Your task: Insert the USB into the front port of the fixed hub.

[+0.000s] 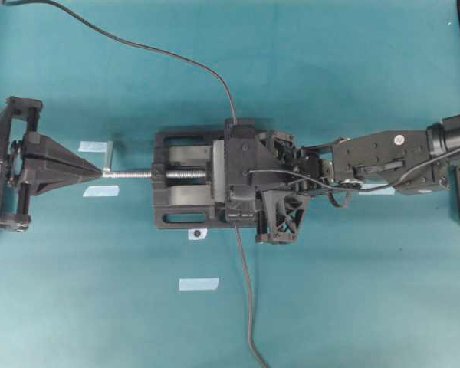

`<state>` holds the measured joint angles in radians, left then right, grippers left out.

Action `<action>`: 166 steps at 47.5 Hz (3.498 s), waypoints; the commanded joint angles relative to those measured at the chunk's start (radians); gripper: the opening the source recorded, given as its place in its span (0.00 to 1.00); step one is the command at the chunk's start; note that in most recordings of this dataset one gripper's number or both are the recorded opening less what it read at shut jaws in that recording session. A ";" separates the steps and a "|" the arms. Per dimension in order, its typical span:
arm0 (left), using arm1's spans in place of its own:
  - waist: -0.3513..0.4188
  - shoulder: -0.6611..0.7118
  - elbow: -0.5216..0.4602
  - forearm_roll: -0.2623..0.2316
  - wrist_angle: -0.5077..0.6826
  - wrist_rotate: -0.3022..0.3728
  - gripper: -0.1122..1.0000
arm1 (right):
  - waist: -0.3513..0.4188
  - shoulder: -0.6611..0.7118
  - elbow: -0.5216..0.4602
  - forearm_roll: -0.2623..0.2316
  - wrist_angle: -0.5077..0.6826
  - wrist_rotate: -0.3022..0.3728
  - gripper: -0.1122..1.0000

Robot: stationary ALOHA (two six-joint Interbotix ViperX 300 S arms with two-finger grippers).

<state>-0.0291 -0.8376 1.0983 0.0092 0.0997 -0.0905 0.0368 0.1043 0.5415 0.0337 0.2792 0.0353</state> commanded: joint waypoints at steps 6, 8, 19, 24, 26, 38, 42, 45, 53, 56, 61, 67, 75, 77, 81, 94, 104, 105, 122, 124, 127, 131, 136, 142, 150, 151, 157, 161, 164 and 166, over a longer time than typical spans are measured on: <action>-0.002 0.002 -0.012 0.002 -0.014 -0.002 0.10 | 0.008 0.000 0.003 0.002 0.012 0.009 0.18; 0.000 0.002 -0.012 0.002 -0.014 -0.002 0.10 | 0.008 -0.005 0.002 0.002 0.012 0.008 0.18; -0.002 0.002 -0.012 0.002 -0.014 -0.002 0.10 | 0.008 -0.026 -0.005 -0.003 -0.023 0.006 0.18; 0.000 0.002 -0.012 0.002 -0.014 -0.002 0.10 | 0.008 -0.034 -0.009 -0.003 -0.038 0.006 0.22; -0.002 0.003 -0.012 0.002 -0.014 -0.002 0.10 | 0.006 -0.037 -0.011 -0.003 -0.040 0.006 0.25; -0.002 0.000 -0.012 0.002 -0.014 -0.002 0.10 | -0.002 -0.055 -0.026 -0.006 -0.041 0.006 0.64; -0.002 0.000 -0.012 0.002 -0.014 -0.002 0.10 | -0.003 -0.061 -0.032 -0.014 -0.041 0.008 0.74; -0.002 -0.002 -0.012 0.002 -0.014 -0.002 0.10 | -0.005 -0.066 -0.034 -0.018 -0.040 0.006 0.74; -0.002 -0.003 -0.012 0.002 -0.014 -0.002 0.10 | -0.005 -0.066 -0.034 -0.018 -0.034 0.006 0.74; -0.002 -0.003 -0.011 0.002 -0.014 -0.002 0.10 | -0.005 -0.067 -0.032 -0.018 -0.032 0.006 0.74; 0.000 -0.003 -0.012 0.002 -0.014 -0.002 0.10 | -0.005 -0.067 -0.031 -0.018 -0.028 0.006 0.74; -0.002 -0.003 -0.014 0.002 -0.014 -0.003 0.10 | -0.005 -0.067 -0.029 -0.018 -0.021 0.006 0.74; -0.002 -0.002 -0.012 0.002 -0.014 -0.017 0.10 | -0.005 -0.084 -0.021 -0.018 -0.017 0.006 0.74; -0.002 -0.003 -0.012 0.002 -0.014 -0.020 0.10 | -0.005 -0.091 -0.018 -0.018 -0.017 0.006 0.74; -0.002 -0.003 -0.012 0.002 -0.014 -0.020 0.10 | -0.003 -0.104 -0.009 -0.018 -0.020 0.006 0.74; -0.003 -0.009 -0.011 0.002 -0.023 -0.018 0.10 | 0.002 -0.166 0.037 -0.018 -0.026 0.006 0.74; -0.003 -0.012 -0.011 0.002 -0.023 -0.018 0.10 | 0.000 -0.213 0.072 -0.017 -0.044 0.006 0.74; -0.003 -0.012 -0.011 0.002 -0.023 -0.018 0.10 | 0.002 -0.216 0.075 -0.017 -0.048 0.006 0.75; -0.003 -0.015 -0.009 0.002 -0.023 -0.018 0.10 | 0.017 -0.230 0.098 -0.012 -0.064 0.006 0.75; -0.003 -0.015 -0.009 0.002 -0.023 -0.018 0.10 | 0.017 -0.229 0.098 -0.012 -0.064 0.006 0.75; -0.003 -0.015 -0.009 0.002 -0.023 -0.018 0.10 | 0.020 -0.229 0.098 -0.011 -0.064 0.006 0.75; -0.003 -0.015 -0.011 0.002 -0.023 -0.018 0.10 | 0.025 -0.227 0.100 -0.012 -0.066 0.006 0.75; -0.003 -0.015 -0.011 0.002 -0.023 -0.018 0.10 | 0.031 -0.227 0.098 -0.011 -0.074 0.006 0.75; -0.003 -0.015 -0.011 0.002 -0.023 -0.020 0.10 | 0.034 -0.225 0.100 -0.011 -0.075 0.008 0.75; -0.003 -0.015 -0.012 0.002 -0.023 -0.020 0.10 | 0.035 -0.225 0.098 -0.011 -0.074 0.008 0.75; -0.003 -0.015 -0.012 0.002 -0.023 -0.018 0.10 | 0.035 -0.225 0.100 -0.011 -0.074 0.008 0.75; -0.003 -0.015 -0.012 0.002 -0.023 -0.020 0.10 | 0.035 -0.225 0.100 -0.011 -0.074 0.008 0.75; -0.003 -0.015 -0.012 0.002 -0.021 -0.020 0.10 | 0.037 -0.224 0.101 -0.011 -0.071 0.008 0.75; -0.003 -0.015 -0.014 0.002 -0.023 -0.020 0.10 | 0.035 -0.224 0.103 -0.011 -0.069 0.008 0.75; -0.003 -0.015 -0.014 0.002 -0.023 -0.020 0.10 | 0.035 -0.224 0.104 -0.011 -0.069 0.009 0.75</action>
<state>-0.0307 -0.8560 1.1014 0.0077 0.0859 -0.1104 0.0690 -0.0966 0.6519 0.0215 0.2132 0.0353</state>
